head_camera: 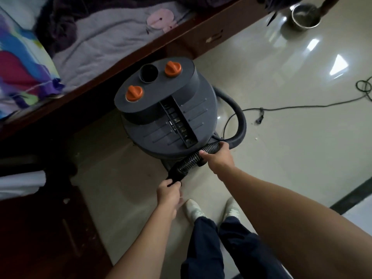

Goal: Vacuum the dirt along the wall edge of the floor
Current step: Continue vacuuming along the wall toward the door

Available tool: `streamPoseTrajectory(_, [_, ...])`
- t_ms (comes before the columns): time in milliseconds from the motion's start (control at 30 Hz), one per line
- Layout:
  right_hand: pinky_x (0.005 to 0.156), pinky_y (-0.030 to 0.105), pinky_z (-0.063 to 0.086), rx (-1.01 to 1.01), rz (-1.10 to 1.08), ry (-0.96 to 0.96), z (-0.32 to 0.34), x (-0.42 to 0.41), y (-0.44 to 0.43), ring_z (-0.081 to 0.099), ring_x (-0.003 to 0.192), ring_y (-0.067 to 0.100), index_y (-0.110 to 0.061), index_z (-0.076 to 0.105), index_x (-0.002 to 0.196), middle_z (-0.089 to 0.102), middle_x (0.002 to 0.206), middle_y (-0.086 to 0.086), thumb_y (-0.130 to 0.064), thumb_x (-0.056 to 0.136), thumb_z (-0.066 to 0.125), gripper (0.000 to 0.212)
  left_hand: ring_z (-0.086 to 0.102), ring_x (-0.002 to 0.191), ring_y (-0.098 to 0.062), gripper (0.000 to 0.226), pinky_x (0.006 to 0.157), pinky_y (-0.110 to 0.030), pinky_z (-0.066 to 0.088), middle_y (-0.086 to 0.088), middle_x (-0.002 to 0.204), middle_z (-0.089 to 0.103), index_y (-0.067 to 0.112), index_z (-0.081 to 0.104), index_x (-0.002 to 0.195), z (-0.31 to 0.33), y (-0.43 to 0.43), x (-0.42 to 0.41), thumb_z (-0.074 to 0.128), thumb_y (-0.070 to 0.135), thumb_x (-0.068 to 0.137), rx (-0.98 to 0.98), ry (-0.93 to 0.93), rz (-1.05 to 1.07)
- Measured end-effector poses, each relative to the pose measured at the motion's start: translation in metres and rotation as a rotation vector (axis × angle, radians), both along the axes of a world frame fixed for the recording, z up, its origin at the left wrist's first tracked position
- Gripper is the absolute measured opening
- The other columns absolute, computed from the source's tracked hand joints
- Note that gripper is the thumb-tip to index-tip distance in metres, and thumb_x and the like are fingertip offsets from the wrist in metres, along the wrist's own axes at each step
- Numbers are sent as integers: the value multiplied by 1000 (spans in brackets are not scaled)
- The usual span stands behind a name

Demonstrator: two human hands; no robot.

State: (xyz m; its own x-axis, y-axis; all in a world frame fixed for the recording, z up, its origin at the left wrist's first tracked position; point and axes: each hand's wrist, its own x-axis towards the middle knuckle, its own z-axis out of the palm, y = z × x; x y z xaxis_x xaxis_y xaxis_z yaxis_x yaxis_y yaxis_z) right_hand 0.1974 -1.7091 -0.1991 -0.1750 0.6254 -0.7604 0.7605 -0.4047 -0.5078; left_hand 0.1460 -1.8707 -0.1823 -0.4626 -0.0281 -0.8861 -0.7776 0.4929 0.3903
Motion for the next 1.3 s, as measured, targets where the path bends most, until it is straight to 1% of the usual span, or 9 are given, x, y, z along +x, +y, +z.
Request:
streamPoseTrajectory(100, [76,41,58,-60,67,-11,18,14,17,67,86,24,-21,37,139,65,94,3,-36,77,83,79,50,59,-19,22,49,-27,39,-9,75,57,8,54,116,24,1,-6,53,6,95,-31,74,-123])
streamPoseTrajectory(200, [69,40,57,-61,91,-75,46,56,36,70,91,30,-18,42,139,69,103,14,-33,79,82,74,51,55,-16,15,44,-24,38,-8,70,57,8,56,109,55,15,-5,52,6,95,-47,117,-232])
streamPoseTrajectory(367, [55,28,48,-154,-59,-163,110,151,88,67,73,23,-6,52,131,69,98,16,-22,85,78,55,53,53,-16,6,47,-23,39,-5,68,59,12,58,98,122,71,11,54,11,94,-42,126,-471])
streamPoseTrajectory(467, [56,29,46,-144,-111,-185,147,204,127,68,74,24,-4,56,126,69,98,17,-18,85,78,48,56,57,-21,7,55,-28,46,-7,68,62,9,60,94,160,125,25,55,12,91,-19,182,-663])
streamPoseTrajectory(633, [53,28,46,-60,-114,-186,188,258,202,74,84,28,-8,61,120,73,88,14,-21,84,77,42,64,100,-39,15,89,-50,53,-23,102,68,7,63,99,203,236,56,58,17,90,9,273,-1016])
streamPoseTrajectory(733, [59,28,48,-10,-70,-169,203,285,253,72,84,25,-9,62,120,69,79,6,-25,83,76,43,64,100,-37,15,88,-45,53,-21,102,68,8,62,100,224,311,84,57,17,90,4,363,-1186])
streamPoseTrajectory(900, [85,33,51,-19,22,-197,220,349,353,67,107,27,-11,61,125,70,115,12,-30,85,74,46,62,100,-30,15,85,-32,49,-14,103,69,12,64,100,258,438,139,58,21,90,-18,510,-1419])
streamPoseTrajectory(1167, [91,31,45,201,23,-332,286,473,531,58,119,26,-16,61,128,63,129,8,-37,89,69,45,59,110,-30,33,92,-32,47,-15,115,66,12,60,121,303,618,240,56,27,93,35,585,-1619])
streamPoseTrajectory(1300, [78,29,41,281,-7,-385,307,516,605,59,116,25,-20,59,130,63,129,5,-41,91,65,45,59,111,-30,35,94,-36,47,-15,117,65,13,59,124,312,707,273,55,29,94,40,642,-1745])
